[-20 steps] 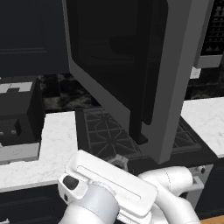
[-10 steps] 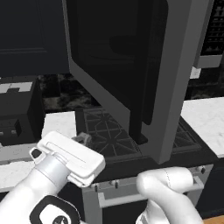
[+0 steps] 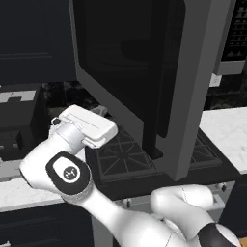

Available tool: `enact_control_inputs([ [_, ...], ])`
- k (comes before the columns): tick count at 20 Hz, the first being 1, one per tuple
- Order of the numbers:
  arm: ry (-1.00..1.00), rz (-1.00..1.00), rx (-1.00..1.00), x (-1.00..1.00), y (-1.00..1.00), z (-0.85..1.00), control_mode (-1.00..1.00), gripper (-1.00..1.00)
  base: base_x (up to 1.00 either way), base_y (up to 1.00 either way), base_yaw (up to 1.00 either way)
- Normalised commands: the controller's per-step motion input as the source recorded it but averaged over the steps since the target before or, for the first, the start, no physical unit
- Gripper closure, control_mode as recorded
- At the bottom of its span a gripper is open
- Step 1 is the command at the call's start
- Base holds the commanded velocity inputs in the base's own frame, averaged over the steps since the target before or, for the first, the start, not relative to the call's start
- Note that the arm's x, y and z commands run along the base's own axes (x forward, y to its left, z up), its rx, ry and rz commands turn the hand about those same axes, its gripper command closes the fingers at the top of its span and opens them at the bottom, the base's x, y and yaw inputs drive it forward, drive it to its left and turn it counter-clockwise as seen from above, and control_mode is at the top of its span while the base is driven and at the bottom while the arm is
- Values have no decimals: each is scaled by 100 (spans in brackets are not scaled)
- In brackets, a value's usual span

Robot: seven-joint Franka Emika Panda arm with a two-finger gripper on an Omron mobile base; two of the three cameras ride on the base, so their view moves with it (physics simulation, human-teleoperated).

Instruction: Open the microwave, place the bowl with waffle inside the microwave, then close the microwave door and turn it on.

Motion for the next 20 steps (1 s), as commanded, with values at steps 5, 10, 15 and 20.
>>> enact_control_inputs([
  [5, -4, -1, 0, 81, -92, 68, -100, 100, 0, 0, 0],
  [10, 0, 0, 0, 93, -90, 63, -100, 100, 0, 0, 0],
  [15, 0, 4, 0, 92, -87, 49, -100, 100, 0, 0, 0],
  [20, 7, 36, 1, 39, -84, 42, -100, 100, 0, 0, 0],
])
